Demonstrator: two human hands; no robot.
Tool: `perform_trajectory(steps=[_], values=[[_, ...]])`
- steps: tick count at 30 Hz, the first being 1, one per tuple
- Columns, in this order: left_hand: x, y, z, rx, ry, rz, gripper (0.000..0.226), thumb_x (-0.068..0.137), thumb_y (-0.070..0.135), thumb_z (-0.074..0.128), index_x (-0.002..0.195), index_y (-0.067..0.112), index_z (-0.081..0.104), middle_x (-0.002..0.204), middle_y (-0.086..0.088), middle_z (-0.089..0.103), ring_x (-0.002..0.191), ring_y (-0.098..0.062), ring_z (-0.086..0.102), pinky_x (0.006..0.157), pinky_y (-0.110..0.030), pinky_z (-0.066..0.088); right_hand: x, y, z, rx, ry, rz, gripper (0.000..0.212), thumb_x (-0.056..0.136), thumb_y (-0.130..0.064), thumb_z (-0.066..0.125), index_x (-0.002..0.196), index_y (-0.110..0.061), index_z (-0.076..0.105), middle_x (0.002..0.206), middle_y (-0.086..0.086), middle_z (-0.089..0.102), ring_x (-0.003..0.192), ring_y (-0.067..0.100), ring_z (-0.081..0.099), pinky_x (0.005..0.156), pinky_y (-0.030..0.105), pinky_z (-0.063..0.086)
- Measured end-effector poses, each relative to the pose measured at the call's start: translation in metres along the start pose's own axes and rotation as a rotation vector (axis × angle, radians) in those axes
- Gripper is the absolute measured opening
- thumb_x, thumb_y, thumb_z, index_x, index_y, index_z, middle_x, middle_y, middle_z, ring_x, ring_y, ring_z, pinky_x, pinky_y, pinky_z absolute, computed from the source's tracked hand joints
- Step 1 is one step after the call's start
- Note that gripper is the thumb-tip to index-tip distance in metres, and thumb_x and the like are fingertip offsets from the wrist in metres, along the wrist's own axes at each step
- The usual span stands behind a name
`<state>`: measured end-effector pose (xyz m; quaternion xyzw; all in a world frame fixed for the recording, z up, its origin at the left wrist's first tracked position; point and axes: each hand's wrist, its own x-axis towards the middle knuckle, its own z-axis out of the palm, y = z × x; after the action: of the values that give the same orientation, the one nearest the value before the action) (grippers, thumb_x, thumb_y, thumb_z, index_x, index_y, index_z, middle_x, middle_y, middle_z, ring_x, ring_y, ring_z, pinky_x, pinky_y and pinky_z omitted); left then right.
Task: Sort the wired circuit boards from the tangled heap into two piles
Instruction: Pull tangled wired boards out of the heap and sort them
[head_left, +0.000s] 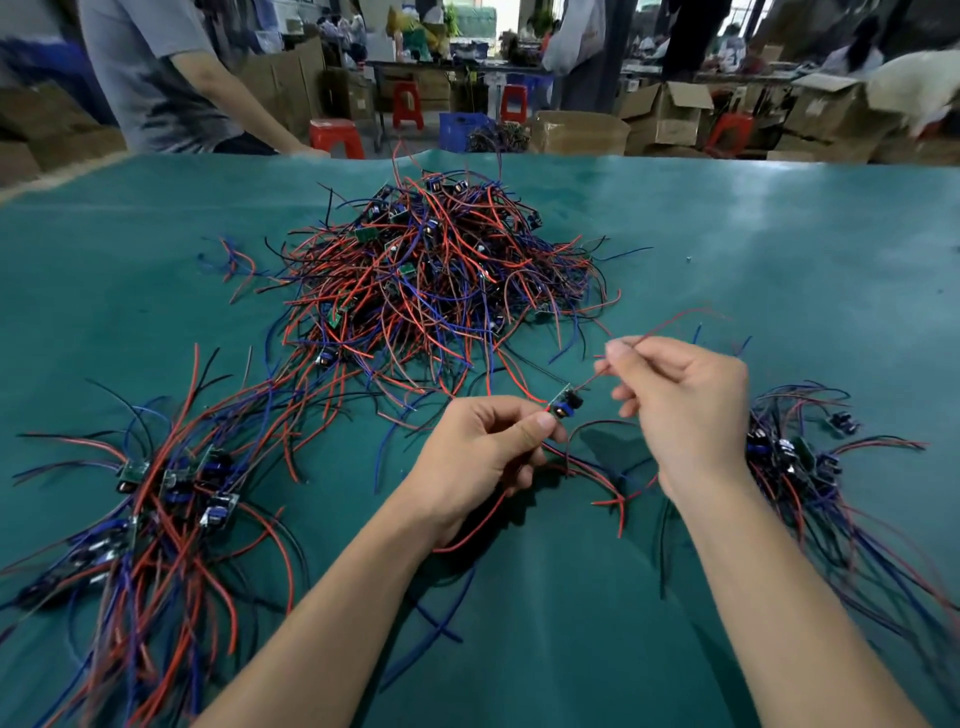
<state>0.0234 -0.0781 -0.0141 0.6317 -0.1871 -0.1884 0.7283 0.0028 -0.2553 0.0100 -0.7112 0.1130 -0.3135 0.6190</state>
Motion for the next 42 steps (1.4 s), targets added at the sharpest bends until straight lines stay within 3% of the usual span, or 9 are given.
perform_trajectory(steps=[8, 11, 15, 22, 27, 30, 34, 39, 42], values=[[0.002, 0.002, -0.001, -0.059, 0.136, 0.047, 0.019, 0.1, 0.013, 0.055, 0.09, 0.005, 0.069, 0.06, -0.001, 0.056, 0.047, -0.01, 0.048, 0.044, -0.019, 0.035, 0.017, -0.001, -0.022, 0.355, 0.49, 0.149, 0.021, 0.101, -0.018, 0.064, 0.082, -0.011, 0.067, 0.085, 0.016, 0.076, 0.051, 0.012, 0.061, 0.049, 0.023, 0.048], [0.002, 0.004, -0.002, -0.068, 0.166, 0.077, 0.021, 0.101, 0.014, 0.053, 0.091, 0.007, 0.07, 0.063, -0.003, 0.059, 0.051, -0.012, 0.051, 0.049, -0.02, 0.039, -0.001, -0.003, 0.006, 0.312, 0.138, 0.255, 0.022, 0.095, -0.029, 0.072, 0.086, -0.009, 0.071, 0.088, 0.016, 0.078, 0.06, 0.016, 0.066, 0.047, 0.024, 0.05], [-0.001, 0.004, 0.0, 0.053, 0.054, 0.096, 0.032, 0.1, 0.016, 0.055, 0.074, 0.021, 0.074, 0.062, -0.006, 0.065, 0.051, -0.012, 0.055, 0.055, -0.018, 0.045, -0.027, -0.002, 0.031, -0.026, -0.285, 0.047, 0.018, 0.08, -0.033, 0.078, 0.095, -0.022, 0.078, 0.09, -0.004, 0.08, 0.078, 0.011, 0.073, 0.073, 0.032, 0.058], [-0.003, 0.006, -0.004, 0.126, -0.116, 0.019, 0.021, 0.097, 0.016, 0.059, 0.085, 0.005, 0.073, 0.062, -0.007, 0.065, 0.051, -0.015, 0.055, 0.053, -0.024, 0.038, -0.007, -0.022, -0.004, 0.135, 0.057, -0.007, 0.017, 0.085, -0.006, 0.08, 0.08, -0.022, 0.076, 0.07, -0.01, 0.075, 0.067, 0.006, 0.065, 0.058, 0.018, 0.05], [-0.003, 0.006, -0.003, 0.144, -0.126, 0.028, 0.019, 0.099, 0.008, 0.055, 0.092, 0.001, 0.072, 0.068, -0.004, 0.066, 0.059, -0.011, 0.055, 0.055, -0.018, 0.041, 0.017, -0.054, -0.065, 0.179, 0.346, 0.037, 0.015, 0.09, -0.015, 0.075, 0.08, -0.023, 0.067, 0.065, -0.008, 0.066, 0.055, 0.001, 0.059, 0.051, 0.015, 0.043], [-0.002, 0.007, -0.003, 0.124, -0.071, 0.031, 0.022, 0.1, 0.014, 0.054, 0.092, 0.004, 0.071, 0.069, -0.003, 0.068, 0.059, -0.011, 0.055, 0.054, -0.017, 0.041, 0.031, -0.065, -0.097, -0.194, 0.187, 0.075, 0.012, 0.089, -0.032, 0.077, 0.086, -0.023, 0.07, 0.078, -0.004, 0.066, 0.064, 0.001, 0.062, 0.055, 0.015, 0.048], [-0.001, 0.008, -0.002, 0.09, -0.026, 0.024, 0.019, 0.098, 0.009, 0.056, 0.087, 0.008, 0.07, 0.066, -0.003, 0.067, 0.056, -0.011, 0.054, 0.051, -0.016, 0.041, 0.035, -0.073, -0.087, -0.878, -0.112, 0.139, 0.032, 0.084, -0.053, 0.077, 0.1, -0.025, 0.077, 0.099, -0.003, 0.077, 0.102, 0.023, 0.071, 0.095, 0.043, 0.056], [-0.002, 0.008, -0.001, 0.147, -0.035, 0.019, 0.019, 0.094, 0.006, 0.059, 0.078, 0.008, 0.068, 0.063, -0.003, 0.065, 0.055, -0.013, 0.051, 0.049, -0.023, 0.036, 0.029, -0.063, 0.025, -0.889, -0.407, -0.09, 0.013, 0.081, -0.035, 0.078, 0.069, -0.033, 0.072, 0.076, -0.016, 0.074, 0.084, 0.014, 0.072, 0.074, 0.027, 0.051], [-0.003, 0.009, -0.001, 0.17, -0.036, 0.036, 0.021, 0.092, 0.009, 0.061, 0.071, 0.009, 0.065, 0.062, -0.006, 0.064, 0.053, -0.014, 0.047, 0.049, -0.026, 0.032, 0.033, -0.024, 0.094, -0.918, -0.557, 0.019, 0.016, 0.085, -0.038, 0.078, 0.085, -0.022, 0.075, 0.099, 0.004, 0.076, 0.101, 0.027, 0.069, 0.087, 0.033, 0.054]])
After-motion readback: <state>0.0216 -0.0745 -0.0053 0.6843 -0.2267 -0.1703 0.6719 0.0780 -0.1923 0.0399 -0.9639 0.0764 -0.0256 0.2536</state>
